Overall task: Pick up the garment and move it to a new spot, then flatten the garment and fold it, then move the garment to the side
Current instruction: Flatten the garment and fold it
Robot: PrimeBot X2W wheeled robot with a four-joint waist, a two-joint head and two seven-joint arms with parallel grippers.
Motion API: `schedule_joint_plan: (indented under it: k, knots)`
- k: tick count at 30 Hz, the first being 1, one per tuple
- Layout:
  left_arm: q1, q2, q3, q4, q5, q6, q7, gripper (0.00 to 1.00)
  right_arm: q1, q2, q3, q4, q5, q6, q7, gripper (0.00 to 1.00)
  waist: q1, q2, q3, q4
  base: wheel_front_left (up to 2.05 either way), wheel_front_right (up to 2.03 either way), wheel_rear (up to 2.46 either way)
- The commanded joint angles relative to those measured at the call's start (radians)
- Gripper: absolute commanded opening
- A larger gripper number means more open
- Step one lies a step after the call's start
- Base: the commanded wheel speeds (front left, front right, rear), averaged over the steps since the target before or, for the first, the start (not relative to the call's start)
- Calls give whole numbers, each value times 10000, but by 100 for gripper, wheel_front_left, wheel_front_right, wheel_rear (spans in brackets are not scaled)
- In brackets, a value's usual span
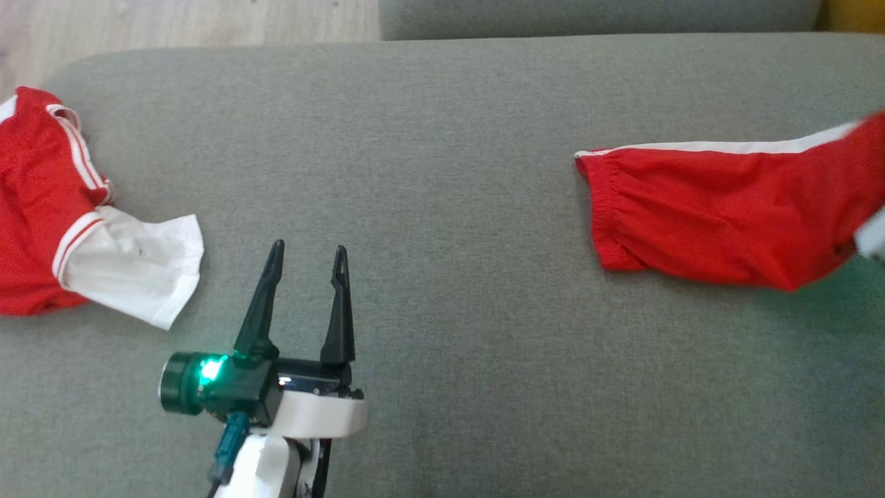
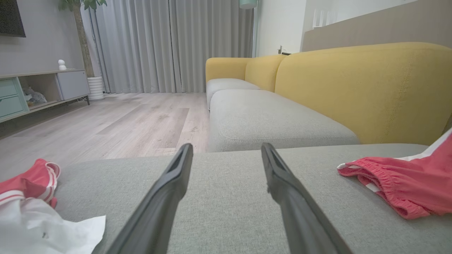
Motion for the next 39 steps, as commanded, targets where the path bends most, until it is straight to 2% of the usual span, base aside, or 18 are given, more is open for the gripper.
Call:
schedule_joint_plan:
  k: [1, 7, 12, 13, 14, 16, 19, 24, 28, 33, 39]
  knots:
    - [-72, 33, 208, -262, 41, -21, -51, 100, -189, -44, 294, -667, 80, -7, -24, 0, 1, -1, -84, 84, 0, 0, 0]
    - [-12, 29, 66, -185, -123, 6, -51, 100, -126, 377, 1104, -2933, 251, -7, 629, 0, 1, -1, -176, 405, 0, 0, 0]
    - [-42, 28, -110, -110, -367, 75, -51, 100, 474, 1221, 1908, -3959, 188, -7, 1506, 0, 1, -1, -148, 768, 0, 0, 0]
    - [-52, 27, -159, -97, -432, 90, -51, 100, 664, 1403, 2060, -3999, 158, -7, 1701, 27, 1, -1, -146, 842, 0, 0, 0]
    - [-82, 27, -280, -43, -543, 95, -51, 100, 1064, 1702, 2338, -4091, 143, -7, 1937, 100, 1, -1, -161, 1007, 0, 0, 0]
    - [-97, 27, -366, 2, -623, 118, -51, 100, 1353, 1825, 2374, -4188, 52, -7, 1860, 100, 1, -1, -194, 1138, 0, 0, 0]
    - [-44, 27, -344, -30, -730, 220, -51, 100, 1580, 1816, 2063, -4527, -274, -7, 1168, 100, 1, -1, -290, 1227, 0, 0, 0]
    - [308, 27, -58, -230, -760, 334, -51, 100, 2134, 1647, 873, -5040, -1516, -7, -558, 100, 1, -1, -621, 1148, 0, 0, 0]
    - [926, 26, 326, -474, -805, 398, -51, 100, 3059, 2082, 202, -5014, -1869, -7, -1766, 100, 1, -1, -1218, 895, 0, 0, 0]
    - [1810, 26, 566, -447, -663, 367, -51, 100, 4196, 2691, -233, -4930, -2380, -7, -2060, 100, 1, -1, -2046, 636, 0, 0, 0]
    - [2562, 26, 1037, -567, -443, 335, -51, 100, 5539, 3492, -724, -5667, -4111, -7, -2071, 100, 1, -1, -2594, 297, 0, 0, 0]
